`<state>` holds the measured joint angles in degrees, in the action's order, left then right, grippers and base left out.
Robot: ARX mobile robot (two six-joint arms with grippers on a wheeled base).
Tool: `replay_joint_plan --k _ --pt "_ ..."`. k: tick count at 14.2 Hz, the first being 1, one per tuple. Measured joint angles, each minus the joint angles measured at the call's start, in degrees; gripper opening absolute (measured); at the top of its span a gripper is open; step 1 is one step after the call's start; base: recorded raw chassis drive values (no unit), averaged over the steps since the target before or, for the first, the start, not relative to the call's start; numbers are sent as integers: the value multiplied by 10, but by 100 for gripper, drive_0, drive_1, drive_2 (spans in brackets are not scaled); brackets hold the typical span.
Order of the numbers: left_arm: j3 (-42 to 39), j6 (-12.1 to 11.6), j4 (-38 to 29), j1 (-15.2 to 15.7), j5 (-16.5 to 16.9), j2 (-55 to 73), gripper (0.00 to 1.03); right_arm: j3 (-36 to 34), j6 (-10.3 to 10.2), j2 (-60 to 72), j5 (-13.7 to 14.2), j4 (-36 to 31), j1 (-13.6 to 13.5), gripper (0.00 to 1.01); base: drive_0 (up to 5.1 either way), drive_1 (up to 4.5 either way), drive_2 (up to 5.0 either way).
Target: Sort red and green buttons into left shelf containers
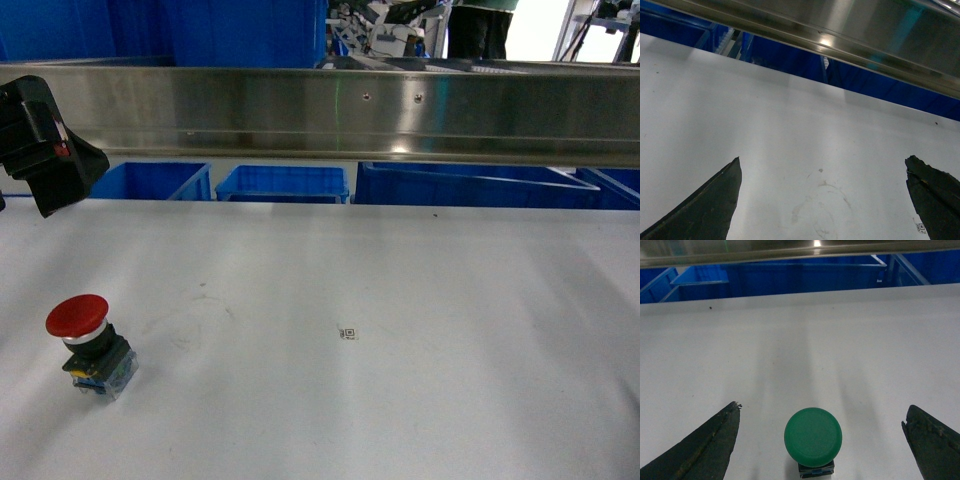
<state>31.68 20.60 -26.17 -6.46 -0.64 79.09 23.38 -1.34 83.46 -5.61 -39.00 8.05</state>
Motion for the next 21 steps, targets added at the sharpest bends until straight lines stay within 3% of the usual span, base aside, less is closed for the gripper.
replay_joint_plan --k 3,6,13,16,17,19,21 --pt "0 0 0 0 0 0 98 -5 3 50 -15 8 18 98 0 0 0" --pt "0 0 0 -1 0 0 98 14 6 143 -19 -46 16 98 0 0 0" --pt "0 0 0 -1 0 0 98 85 35 289 4 -107 -1 96 0 0 0" --pt "0 0 0 -1 0 0 98 85 43 292 4 -134 3 62 0 0 0" --pt "0 0 0 -1 0 0 98 72 44 293 5 -155 -6 27 0 0 0" --pt "0 0 0 -1 0 0 98 56 37 270 4 -151 -14 27 0 0 0" --pt "0 0 0 -1 0 0 98 17 24 162 -15 -97 -29 27 0 0 0"
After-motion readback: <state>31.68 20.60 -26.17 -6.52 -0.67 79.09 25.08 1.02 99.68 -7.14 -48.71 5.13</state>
